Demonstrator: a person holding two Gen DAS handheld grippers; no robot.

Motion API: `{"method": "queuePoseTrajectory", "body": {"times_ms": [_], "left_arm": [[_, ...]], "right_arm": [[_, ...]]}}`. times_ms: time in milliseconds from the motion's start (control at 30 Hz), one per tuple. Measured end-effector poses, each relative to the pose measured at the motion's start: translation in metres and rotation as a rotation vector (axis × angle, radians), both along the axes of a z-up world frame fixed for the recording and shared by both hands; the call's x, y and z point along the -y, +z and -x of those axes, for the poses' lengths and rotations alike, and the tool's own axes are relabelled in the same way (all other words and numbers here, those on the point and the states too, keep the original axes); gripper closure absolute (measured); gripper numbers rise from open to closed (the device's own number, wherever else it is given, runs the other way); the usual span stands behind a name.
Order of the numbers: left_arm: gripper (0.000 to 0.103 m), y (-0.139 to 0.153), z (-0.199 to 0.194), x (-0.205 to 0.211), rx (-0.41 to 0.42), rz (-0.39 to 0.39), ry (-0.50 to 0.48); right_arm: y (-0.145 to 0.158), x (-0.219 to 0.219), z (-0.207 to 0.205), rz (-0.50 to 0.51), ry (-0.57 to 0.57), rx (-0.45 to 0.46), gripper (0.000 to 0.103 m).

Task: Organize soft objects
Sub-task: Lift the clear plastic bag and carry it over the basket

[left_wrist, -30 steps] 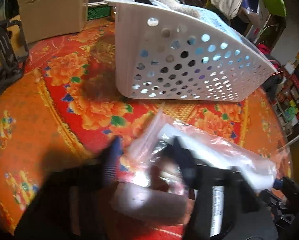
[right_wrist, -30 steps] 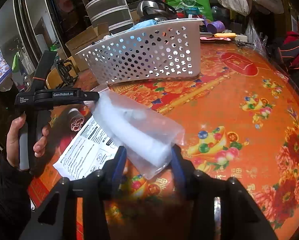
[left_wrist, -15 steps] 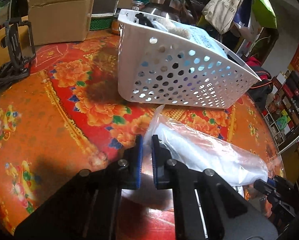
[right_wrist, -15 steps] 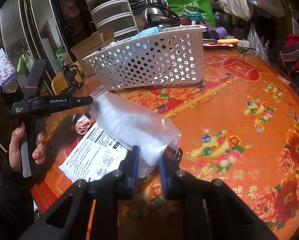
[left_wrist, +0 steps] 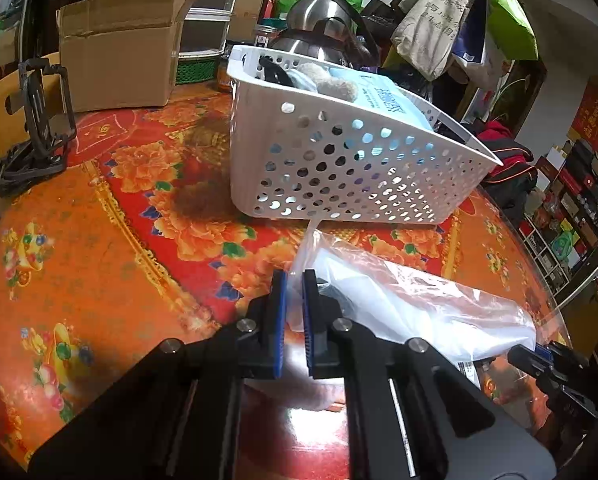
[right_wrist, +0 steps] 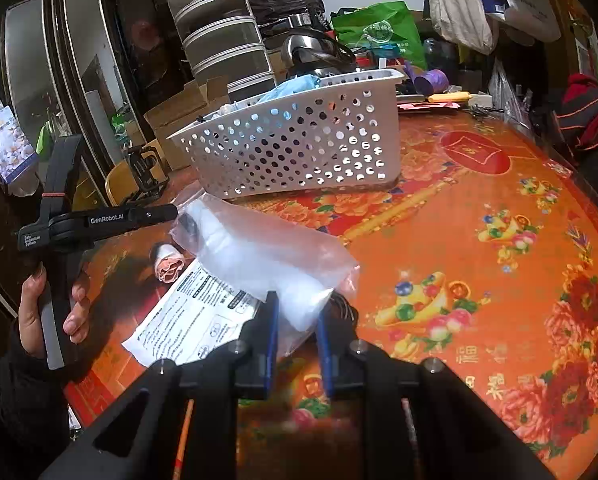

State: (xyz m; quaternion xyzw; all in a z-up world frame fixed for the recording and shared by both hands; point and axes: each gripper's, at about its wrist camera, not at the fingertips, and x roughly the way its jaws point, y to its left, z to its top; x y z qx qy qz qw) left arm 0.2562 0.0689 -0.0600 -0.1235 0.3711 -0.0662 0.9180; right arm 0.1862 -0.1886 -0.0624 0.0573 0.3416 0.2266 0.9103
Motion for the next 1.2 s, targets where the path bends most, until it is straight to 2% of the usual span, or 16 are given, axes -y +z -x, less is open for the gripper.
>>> {"method": "queuePoseTrajectory", "body": {"times_ms": [333,733,1000,1200], "left_arm": [[0.097,0.014,0.015,0.002,0.072,-0.010,-0.001],[0.097,0.061,0.052,0.002,0.169,-0.022,0.004],[0.097,0.108,0.065,0.010,0.237,-0.027,-0.005],[0.097,0.148,0.036,0.015,0.256,-0.025,0.007]], "right_arm": [[0.011,-0.002,-0.002,0.024,-0.007,0.015,0.088],[0.044,-0.001,0.006,0.037,-0.003,0.087,0.088],[0.081,0.006,0.007,0.039,-0.006,0.153,0.088],[0.130,0.010,-0.018,0.043,-0.014,0.221,0.089]]}}
